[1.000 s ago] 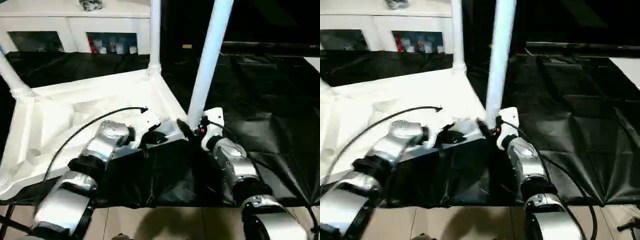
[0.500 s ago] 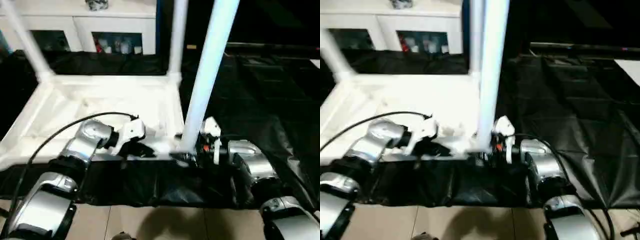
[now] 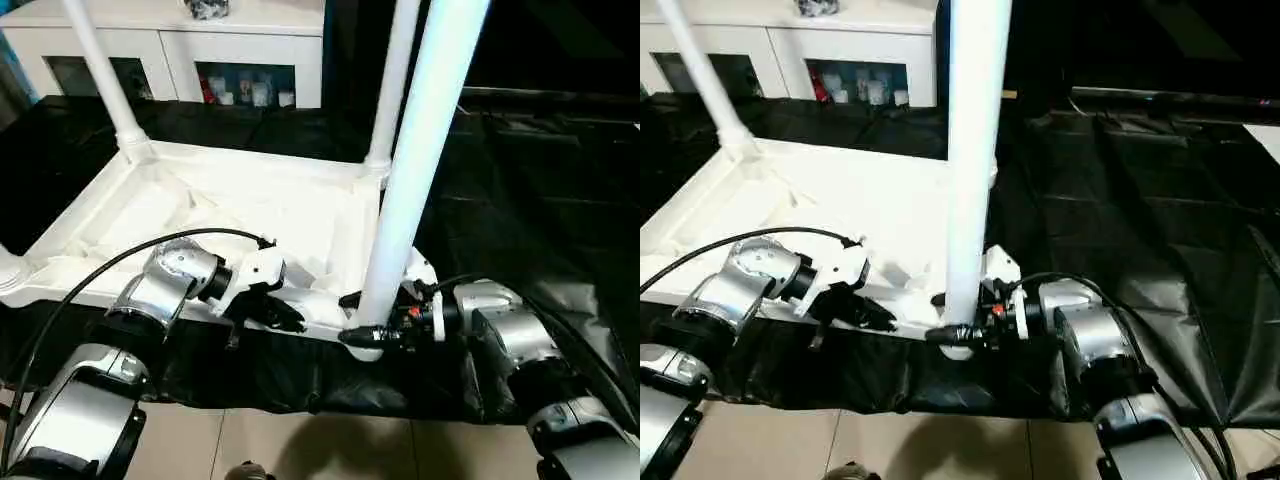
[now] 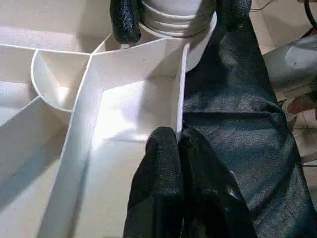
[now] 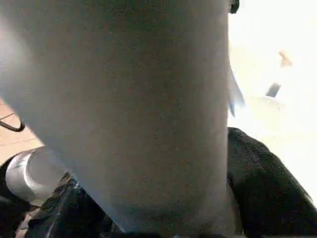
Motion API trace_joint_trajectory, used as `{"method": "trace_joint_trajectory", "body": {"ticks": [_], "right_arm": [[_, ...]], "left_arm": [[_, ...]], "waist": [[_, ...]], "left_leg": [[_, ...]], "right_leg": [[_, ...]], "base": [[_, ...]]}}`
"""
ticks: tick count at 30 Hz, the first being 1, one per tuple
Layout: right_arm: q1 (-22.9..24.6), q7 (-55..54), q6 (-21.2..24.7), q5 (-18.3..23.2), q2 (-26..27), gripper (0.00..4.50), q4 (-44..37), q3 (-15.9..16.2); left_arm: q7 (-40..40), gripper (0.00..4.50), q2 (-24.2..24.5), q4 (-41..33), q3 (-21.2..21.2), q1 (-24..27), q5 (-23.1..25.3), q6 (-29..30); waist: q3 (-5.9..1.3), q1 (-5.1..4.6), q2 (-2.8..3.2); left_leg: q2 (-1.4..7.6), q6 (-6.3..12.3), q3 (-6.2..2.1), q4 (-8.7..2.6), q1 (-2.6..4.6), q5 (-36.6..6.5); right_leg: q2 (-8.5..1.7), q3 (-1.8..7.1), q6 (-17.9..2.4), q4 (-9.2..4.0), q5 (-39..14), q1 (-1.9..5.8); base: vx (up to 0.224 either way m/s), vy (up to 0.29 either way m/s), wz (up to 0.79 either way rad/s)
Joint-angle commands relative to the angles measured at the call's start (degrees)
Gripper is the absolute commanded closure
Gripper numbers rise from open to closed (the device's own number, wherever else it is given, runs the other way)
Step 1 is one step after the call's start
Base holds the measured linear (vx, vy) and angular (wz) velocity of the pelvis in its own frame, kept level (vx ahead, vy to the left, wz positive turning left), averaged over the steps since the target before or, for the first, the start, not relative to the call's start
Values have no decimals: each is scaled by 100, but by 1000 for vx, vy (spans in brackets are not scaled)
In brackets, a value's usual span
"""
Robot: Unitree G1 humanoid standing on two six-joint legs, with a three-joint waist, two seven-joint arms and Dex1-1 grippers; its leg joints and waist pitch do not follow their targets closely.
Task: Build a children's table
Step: Rotate leg to tighten
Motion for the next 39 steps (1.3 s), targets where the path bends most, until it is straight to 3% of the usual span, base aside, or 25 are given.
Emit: {"method": "trace_joint_trajectory", "body": {"ticks": [1, 5, 8, 10, 13, 15, 16, 20, 22, 27, 30, 31, 33, 34, 38, 39], "right_arm": [[161, 185, 144, 112, 228, 179, -191, 240], [113, -1271, -87, 133, 610, 184, 63, -373], [11, -2559, -439, 38, 870, 190, 443, -766], [-42, -3162, -618, -23, 995, 192, 646, -911], [-131, -4123, -849, -216, 1232, 194, 944, -1062], [-171, -4508, -935, -286, 1356, 194, 1056, -1110], [-283, -5255, -1074, -446, 1590, 194, 1344, -1181], [-395, -5707, -1226, -584, 1754, 194, 1608, -1164], [-445, -5630, -1390, -448, 1789, 126, 1651, -1274], [-505, -5300, -1481, -406, 1665, 89, 1695, -1290], [-462, -4293, -1623, -350, 1356, 89, 1582, -1075], [-446, -3979, -1633, -324, 1269, 89, 1544, -1004], [-396, -3469, -1573, -264, 1146, 89, 1432, -897], [-361, -3136, -1521, -211, 1068, 89, 1340, -836], [-198, -1818, -1189, 20, 739, 89, 878, -562], [-136, -1157, -947, 49, 533, 89, 688, -347]], "left_arm": [[391, 450, -112, -92, 106, -73, -101, 140], [1225, 450, -337, 87, 219, -224, 42, 299], [1886, 450, -623, 200, 301, -314, 117, 475], [2129, 450, -814, 188, 297, -325, 138, 583], [2613, 450, -1129, 197, 275, -334, 211, 729], [2826, 450, -1270, 226, 276, -345, 231, 785], [3214, 450, -1531, 288, 270, -362, 284, 853], [3401, 450, -1752, 301, 244, -351, 309, 875], [3319, 450, -1751, 249, 205, -324, 321, 814], [3018, 450, -1614, 131, 212, -259, 230, 676], [2511, 450, -1319, 51, 217, -184, 157, 527], [2389, 450, -1240, 47, 210, -171, 147, 478], [2182, 450, -1134, 32, 211, -157, 102, 437], [2055, 450, -1066, 27, 214, -156, 79, 410], [1557, 450, -811, 21, 227, -165, 4, 342], [1289, 450, -660, 24, 215, -178, -12, 307]], "waist": [[-387, -22, -27], [-372, -40, -33], [-352, -99, -25], [-377, -141, -46], [-399, -204, -19], [-402, -216, -22], [-386, -221, 18], [-371, -237, 14], [-378, -241, 17], [-396, -242, 14], [-417, -257, 5], [-422, -249, 0], [-418, -259, 9], [-424, -250, 9], [-400, -216, 4], [-393, -213, 0]], "left_leg": [[275, 307, -65, -368, 19, -1004], [270, 230, -75, -384, 11, -1039], [257, 22, -96, -403, 61, -1241], [247, 45, -96, -397, 22, -1108], [223, 175, -77, -364, -9, -870], [208, 215, -69, -356, -7, -810], [206, 200, -69, -361, -3, -868], [210, 175, -76, -382, 30, -1110], [216, 216, -79, -386, 23, -1177], [217, 333, -79, -374, -1, -1044], [225, 441, -71, -351, -14, -862], [213, 540, -70, -333, -43, -814], [232, 613, -59, -328, -52, -733], [237, 689, -52, -309, -47, -739], [251, 699, -48, -317, -30, -916], [260, 670, -47, -324, -26, -968]], "right_leg": [[-452, 376, -927, -417, -1647, 318], [-459, 371, -860, -439, -1803, 310], [-489, 372, -756, -503, -2296, 277], [-482, 379, -761, -476, -2080, 313], [-447, 382, -964, -407, -1387, 329], [-440, 372, -974, -418, -1343, 341], [-443, 369, -966, -441, -1459, 324], [-434, 360, -875, -493, -1769, 316], [-435, 367, -889, -486, -1693, 324], [-434, 372, -1007, -436, -1301, 354], [-431, 375, -1181, -368, -848, 368], [-414, 353, -1230, -348, -721, 408], [-405, 355, -1274, -330, -586, 391], [-407, 347, -1324, -326, -570, 394], [-415, 351, -1294, -367, -889, 379], [-418, 355, -1284, -374, -978, 366]], "base": [[0, 0, 0], [0, 0, 0], [0, 0, 0], [0, 0, 0], [0, 0, 0], [0, 0, 0], [0, 0, 0], [0, 0, 0], [0, 0, 0], [0, 0, 0], [0, 0, 0], [0, 0, 0], [0, 0, 0], [0, 0, 0], [0, 0, 0], [0, 0, 0]]}}
